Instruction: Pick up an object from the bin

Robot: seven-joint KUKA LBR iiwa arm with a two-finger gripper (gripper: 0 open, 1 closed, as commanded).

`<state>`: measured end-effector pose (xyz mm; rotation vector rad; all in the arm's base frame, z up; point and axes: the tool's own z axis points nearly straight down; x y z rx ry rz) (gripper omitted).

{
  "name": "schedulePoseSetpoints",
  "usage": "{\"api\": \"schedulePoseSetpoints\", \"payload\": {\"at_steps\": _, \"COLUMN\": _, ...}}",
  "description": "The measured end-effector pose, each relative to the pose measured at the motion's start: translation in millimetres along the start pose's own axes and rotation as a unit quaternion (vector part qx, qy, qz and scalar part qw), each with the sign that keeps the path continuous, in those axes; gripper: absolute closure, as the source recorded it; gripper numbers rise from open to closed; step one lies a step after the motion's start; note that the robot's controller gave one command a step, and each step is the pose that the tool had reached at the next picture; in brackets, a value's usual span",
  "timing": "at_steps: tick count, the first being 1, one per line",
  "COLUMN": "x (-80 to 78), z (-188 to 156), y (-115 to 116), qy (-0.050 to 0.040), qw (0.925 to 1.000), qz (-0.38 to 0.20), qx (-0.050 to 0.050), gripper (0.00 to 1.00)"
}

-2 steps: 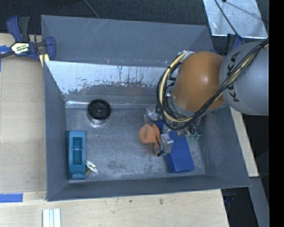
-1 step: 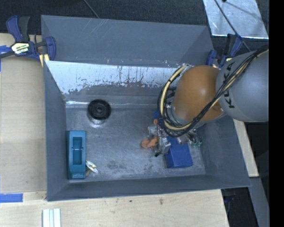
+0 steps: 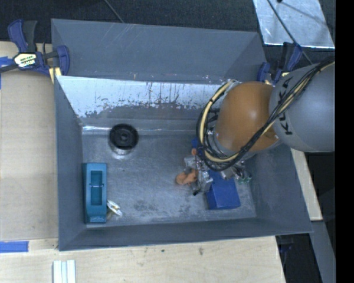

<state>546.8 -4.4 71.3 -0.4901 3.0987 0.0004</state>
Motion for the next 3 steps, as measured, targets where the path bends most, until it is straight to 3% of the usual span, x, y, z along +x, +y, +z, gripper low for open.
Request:
{"api": "schedulePoseSetpoints", "payload": {"at_steps": 1, "x": 20.0, "z": -4, "y": 22, "qy": 0.0004, "qw": 1.0, "qz": 0.005, "qx": 0.0, "gripper": 1.0}}
{"api": "schedulePoseSetpoints", "payload": {"at_steps": 2, "x": -50.9, "z": -113, "y": -30, "qy": 0.0002, "qw": 1.0, "qz": -0.007, "qx": 0.0, "gripper": 1.0}}
{"api": "schedulePoseSetpoints", "payload": {"at_steps": 3, "x": -50.9, "z": -113, "y": -30, "qy": 0.0004, "qw": 1.0, "qz": -0.007, "qx": 0.0, "gripper": 1.0}}
